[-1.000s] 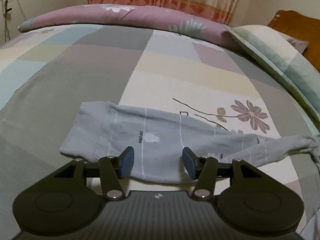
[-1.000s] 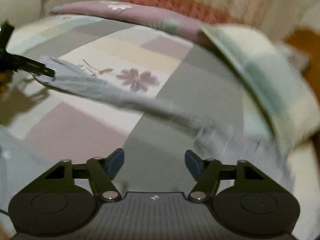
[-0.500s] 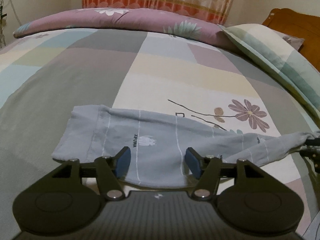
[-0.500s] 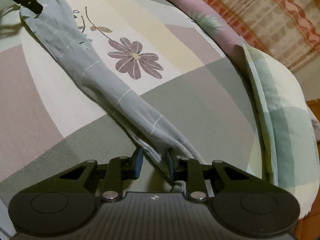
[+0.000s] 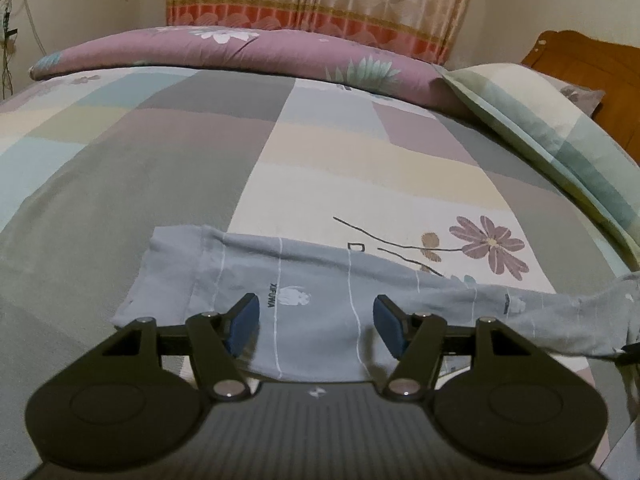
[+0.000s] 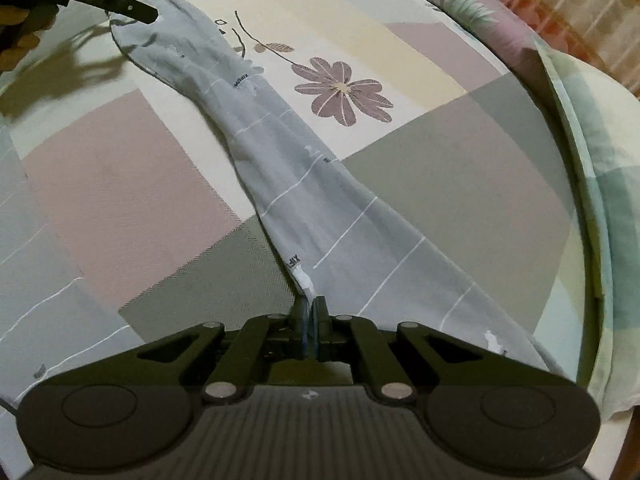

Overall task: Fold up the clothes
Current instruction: 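Grasp the laid sleeve end with the right gripper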

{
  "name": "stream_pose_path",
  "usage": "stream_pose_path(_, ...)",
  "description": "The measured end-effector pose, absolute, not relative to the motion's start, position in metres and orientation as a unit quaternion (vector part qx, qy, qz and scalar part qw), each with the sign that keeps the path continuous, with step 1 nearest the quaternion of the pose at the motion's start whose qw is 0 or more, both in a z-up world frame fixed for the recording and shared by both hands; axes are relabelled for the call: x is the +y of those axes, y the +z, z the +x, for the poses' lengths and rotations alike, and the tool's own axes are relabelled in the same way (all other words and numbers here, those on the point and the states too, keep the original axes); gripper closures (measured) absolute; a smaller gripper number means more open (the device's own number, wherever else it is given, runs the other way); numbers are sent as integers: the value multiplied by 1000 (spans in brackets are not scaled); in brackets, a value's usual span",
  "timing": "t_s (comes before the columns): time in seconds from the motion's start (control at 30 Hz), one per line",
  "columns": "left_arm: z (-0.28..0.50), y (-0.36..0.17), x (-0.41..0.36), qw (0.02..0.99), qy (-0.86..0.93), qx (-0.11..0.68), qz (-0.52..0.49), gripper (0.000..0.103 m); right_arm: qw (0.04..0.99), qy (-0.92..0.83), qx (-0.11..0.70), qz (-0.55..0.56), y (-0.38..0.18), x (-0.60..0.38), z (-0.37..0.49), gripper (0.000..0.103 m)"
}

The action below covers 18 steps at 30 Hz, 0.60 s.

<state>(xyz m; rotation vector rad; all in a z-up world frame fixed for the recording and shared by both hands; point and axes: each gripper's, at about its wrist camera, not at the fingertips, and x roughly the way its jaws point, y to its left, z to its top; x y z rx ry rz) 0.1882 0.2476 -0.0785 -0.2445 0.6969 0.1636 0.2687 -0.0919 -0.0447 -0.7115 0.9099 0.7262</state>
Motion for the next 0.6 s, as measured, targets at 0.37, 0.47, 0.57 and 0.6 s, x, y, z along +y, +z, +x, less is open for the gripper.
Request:
stream_pose_path(0.37, 189, -79, 257, 924, 87, 353, -118, 37, 800, 410, 363, -247, -21, 2, 320, 90)
stream_pose_path(0.47, 188, -81, 265, 920, 98, 361, -121, 34, 790, 422, 374, -239, -41, 32, 339, 90)
stream_pose_path(0.57, 185, -81, 273, 918, 104, 359, -132, 34, 785, 437, 379, -221, -56, 49, 342, 90)
stream_pose_path(0.6, 184, -81, 275, 918, 101, 357, -138, 34, 783, 444, 376, -217, -57, 50, 339, 90)
